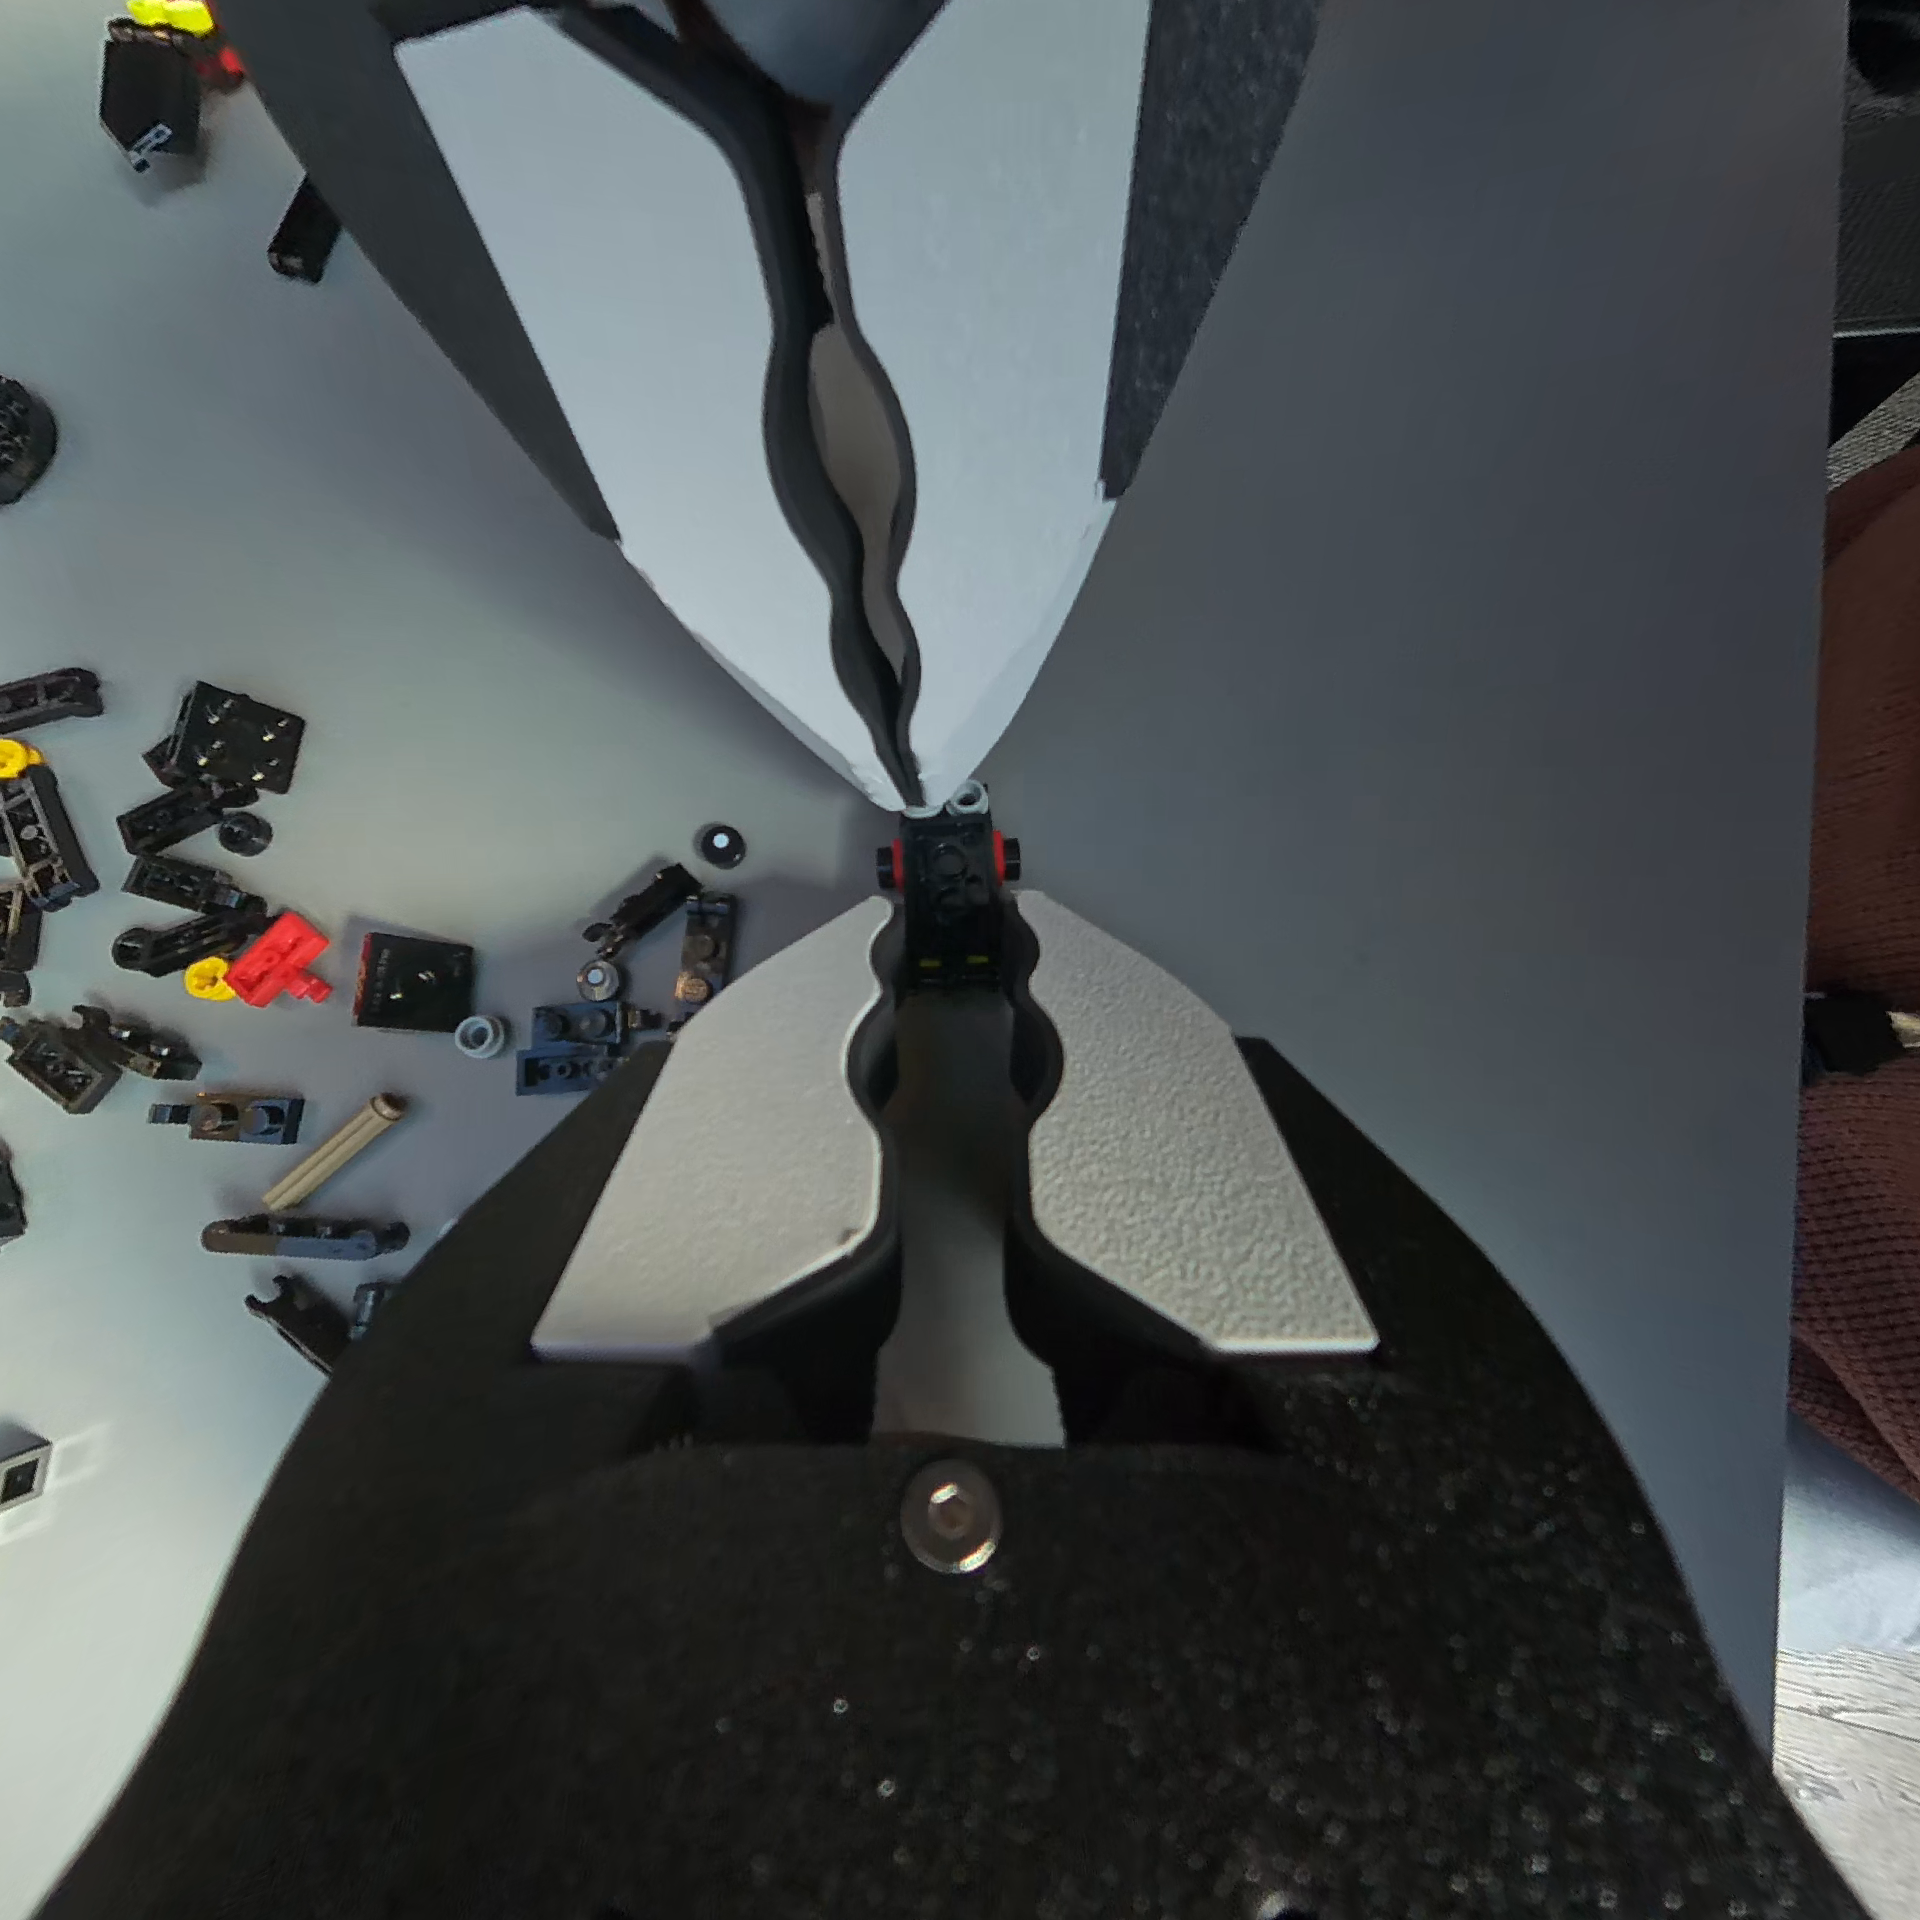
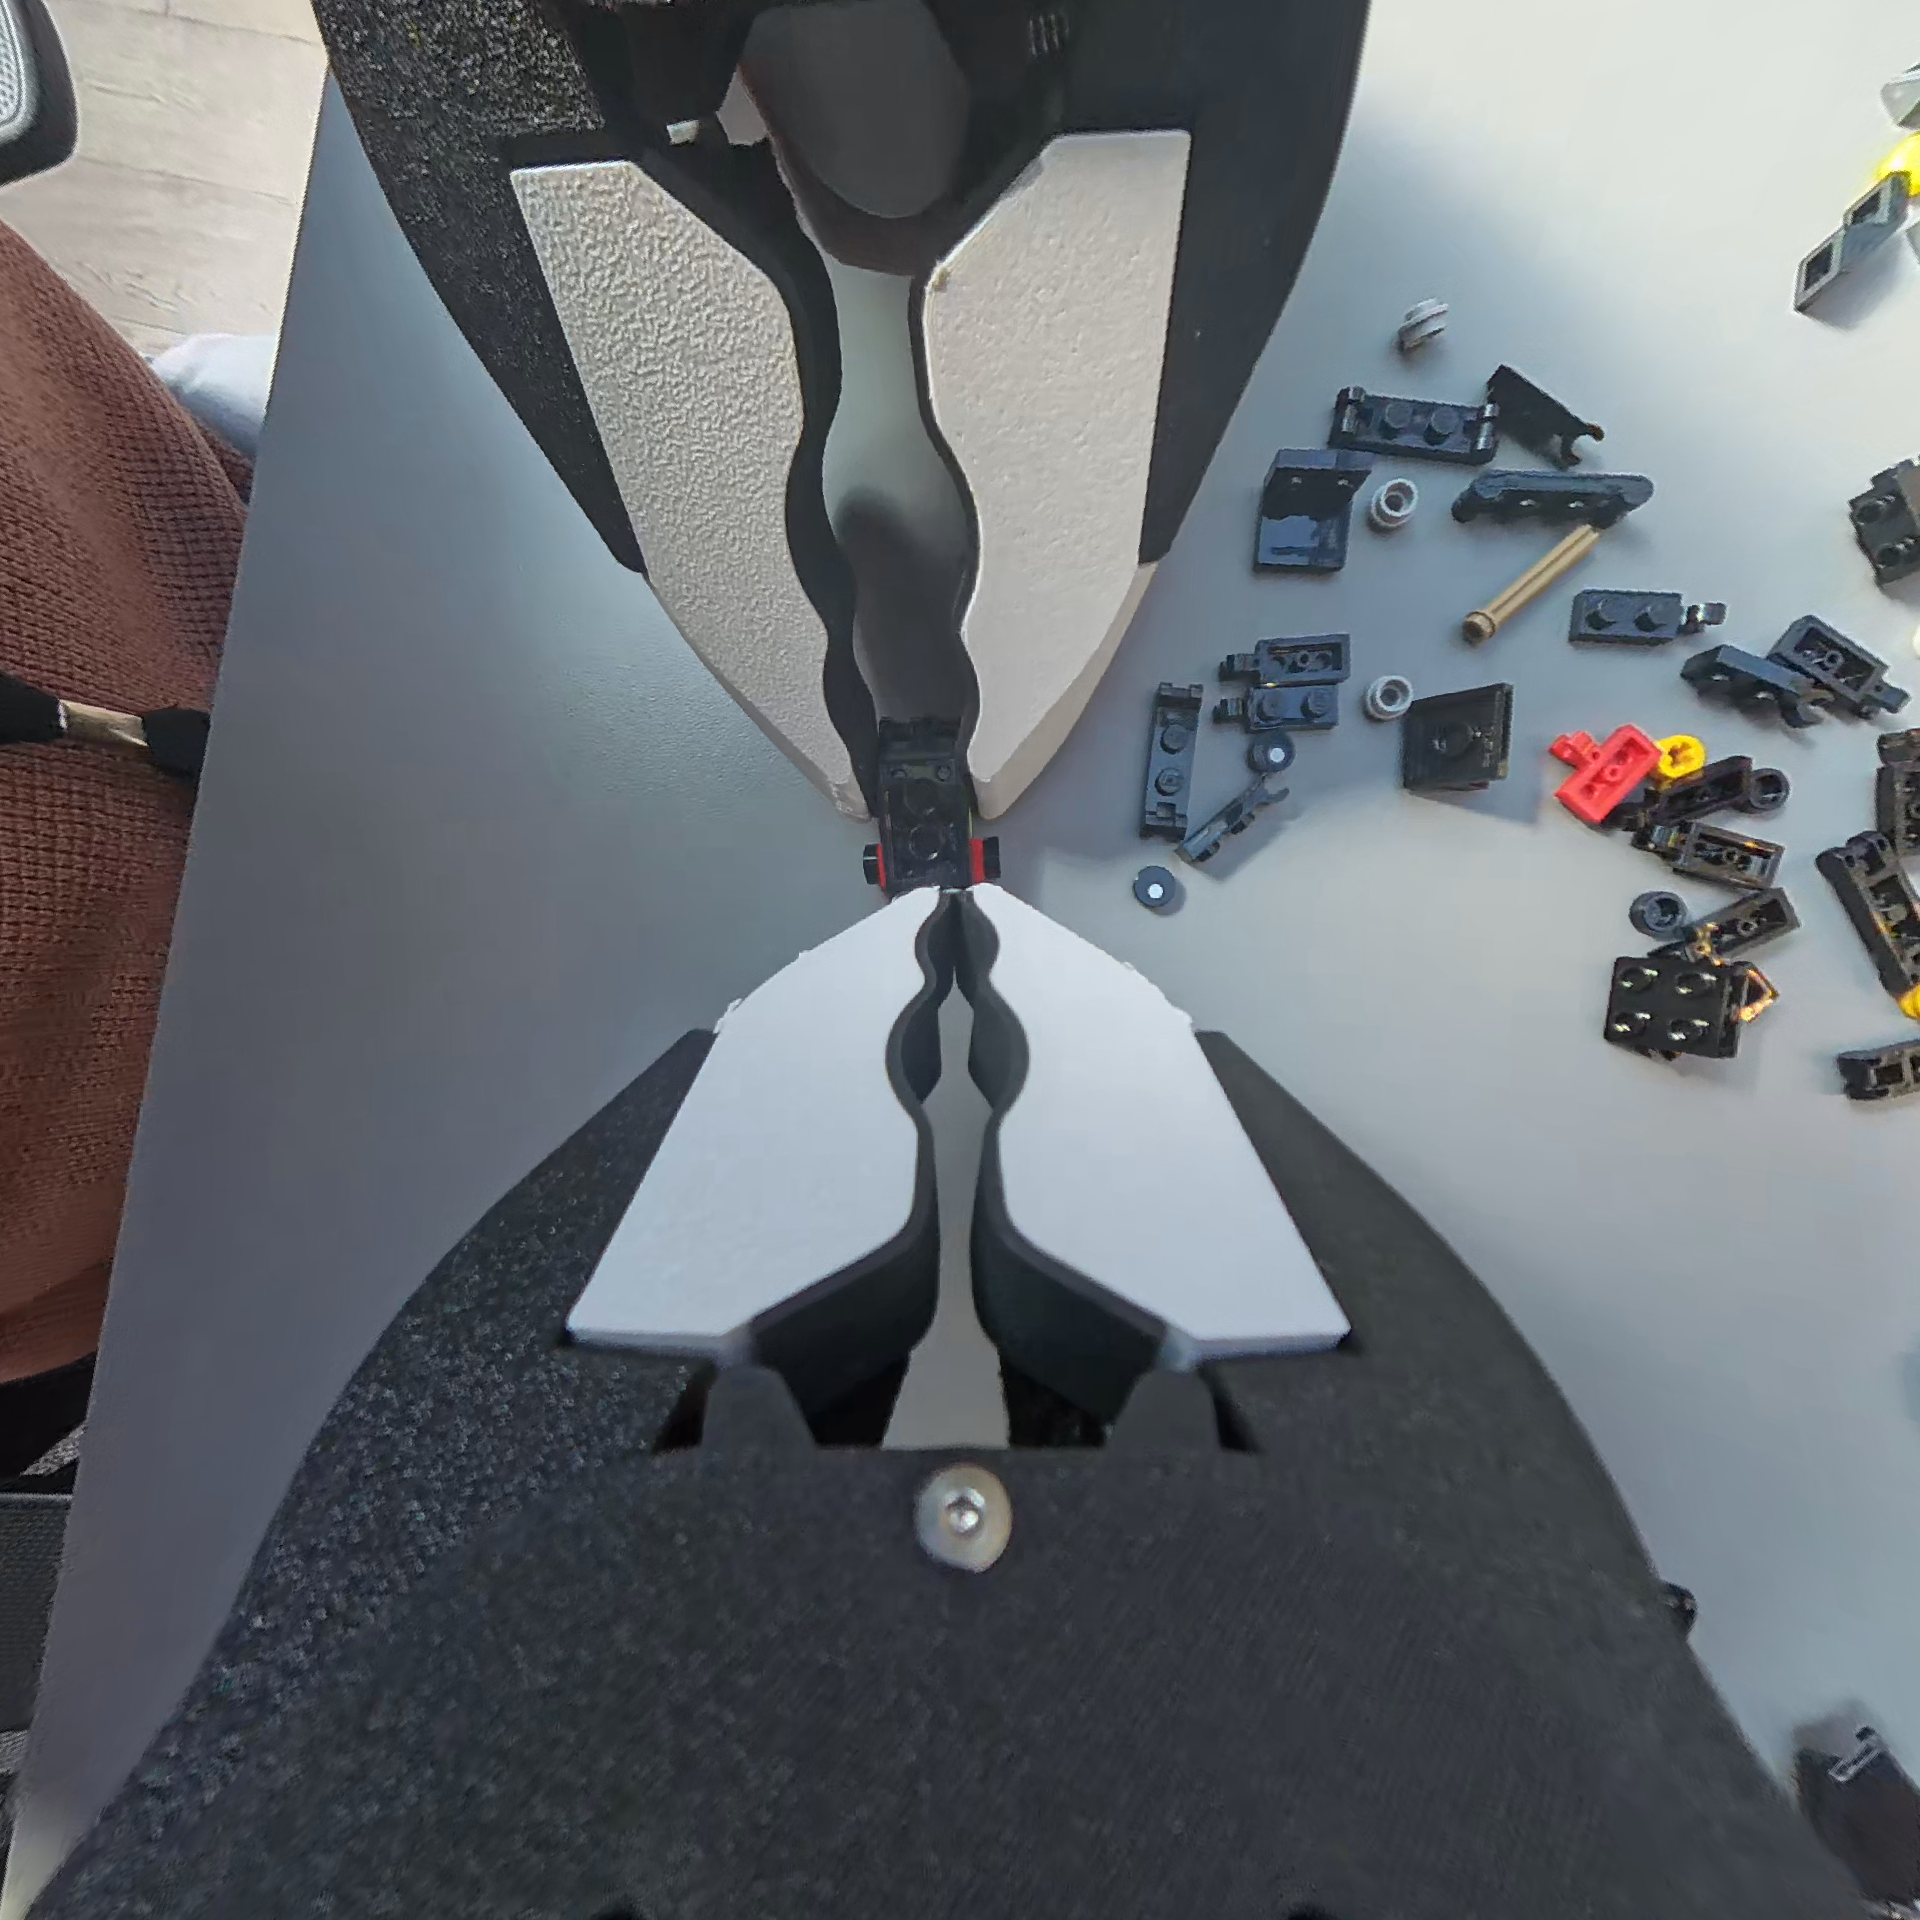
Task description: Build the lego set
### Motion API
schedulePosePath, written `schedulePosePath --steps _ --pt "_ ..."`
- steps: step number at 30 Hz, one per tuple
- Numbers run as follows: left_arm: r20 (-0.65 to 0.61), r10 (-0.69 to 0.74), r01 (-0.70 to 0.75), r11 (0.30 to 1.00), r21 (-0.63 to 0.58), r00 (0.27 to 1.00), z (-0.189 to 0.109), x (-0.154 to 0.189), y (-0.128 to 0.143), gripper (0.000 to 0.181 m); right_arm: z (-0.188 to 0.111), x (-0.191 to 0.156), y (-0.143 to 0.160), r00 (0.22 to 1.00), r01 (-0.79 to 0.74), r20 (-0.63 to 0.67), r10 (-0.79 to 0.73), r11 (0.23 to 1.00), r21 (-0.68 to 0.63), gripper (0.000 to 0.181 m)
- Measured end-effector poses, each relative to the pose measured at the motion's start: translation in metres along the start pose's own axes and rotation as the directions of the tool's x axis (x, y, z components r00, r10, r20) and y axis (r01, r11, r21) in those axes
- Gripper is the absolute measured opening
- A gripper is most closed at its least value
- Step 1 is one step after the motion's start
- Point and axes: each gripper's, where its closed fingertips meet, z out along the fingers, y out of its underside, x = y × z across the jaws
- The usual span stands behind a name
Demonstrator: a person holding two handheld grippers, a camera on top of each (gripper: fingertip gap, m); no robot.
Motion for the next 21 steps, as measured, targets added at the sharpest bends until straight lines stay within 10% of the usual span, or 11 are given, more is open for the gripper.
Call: schedulePosePath --steps 1,21 --pt "0.0 0.0 0.0 1.0 -0.001 1.0 0.0 0.0 0.0001 0.018 0.0 0.0 -0.0001 1.0 0.004 -0.002 -0.004 1.0 -0.012 0.0" --pt "0.016 -0.007 0.007 1.0 0.002 1.0 0.0012 0.0003 0.0 0.017 0.0013 -0.0005 -0.0008 1.0 -0.003 -0.026 0.001 0.998 -0.059 0.0"
